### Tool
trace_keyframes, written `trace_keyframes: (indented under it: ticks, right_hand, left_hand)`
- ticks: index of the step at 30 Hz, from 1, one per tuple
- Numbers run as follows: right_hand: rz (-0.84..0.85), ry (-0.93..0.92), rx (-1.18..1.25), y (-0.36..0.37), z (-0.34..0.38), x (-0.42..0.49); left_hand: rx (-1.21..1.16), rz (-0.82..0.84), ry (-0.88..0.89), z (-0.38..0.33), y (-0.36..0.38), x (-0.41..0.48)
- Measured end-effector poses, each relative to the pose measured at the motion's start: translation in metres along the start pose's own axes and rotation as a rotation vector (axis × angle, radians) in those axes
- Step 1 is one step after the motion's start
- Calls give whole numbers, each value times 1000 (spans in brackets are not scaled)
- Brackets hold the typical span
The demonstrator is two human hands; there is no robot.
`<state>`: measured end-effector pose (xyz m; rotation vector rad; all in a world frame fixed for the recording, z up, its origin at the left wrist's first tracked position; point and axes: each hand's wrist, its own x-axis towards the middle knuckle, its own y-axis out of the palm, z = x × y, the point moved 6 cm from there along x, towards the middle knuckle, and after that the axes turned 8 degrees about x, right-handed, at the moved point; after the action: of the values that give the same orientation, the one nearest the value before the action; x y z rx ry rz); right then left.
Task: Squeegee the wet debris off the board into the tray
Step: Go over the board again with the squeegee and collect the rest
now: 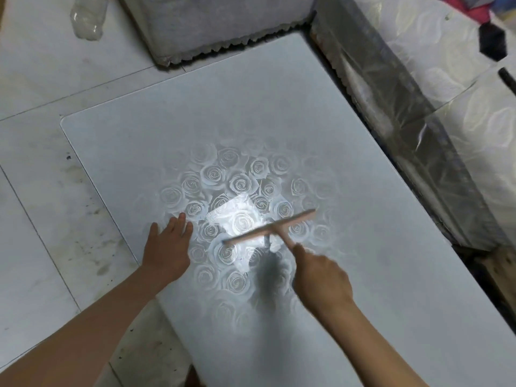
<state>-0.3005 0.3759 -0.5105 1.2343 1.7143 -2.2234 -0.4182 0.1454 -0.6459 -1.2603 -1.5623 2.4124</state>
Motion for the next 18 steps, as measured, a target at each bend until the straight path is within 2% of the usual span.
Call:
trace_keyframes:
  ticks: [5,9,11,14,18]
  right_hand:
    - [80,54,15,16,-37,-51]
    - [-67,28,30,-19,-59,-20]
    - [-81,35,26,-24,-69,1]
    - [-27,44,70,8,-82,-10]
    - [-48,45,237,41,-120,-57]
  left_hand:
    - [-67,50,-3,-2,-5,-3]
    - [-192,18,-49,-4,-9,-8]
    - [-234,-48,-69,-5,-11,-12]
    - [-252,-130,-73,-17,-6,-25]
    - [-235,-126,-28,-40,-1,-42]
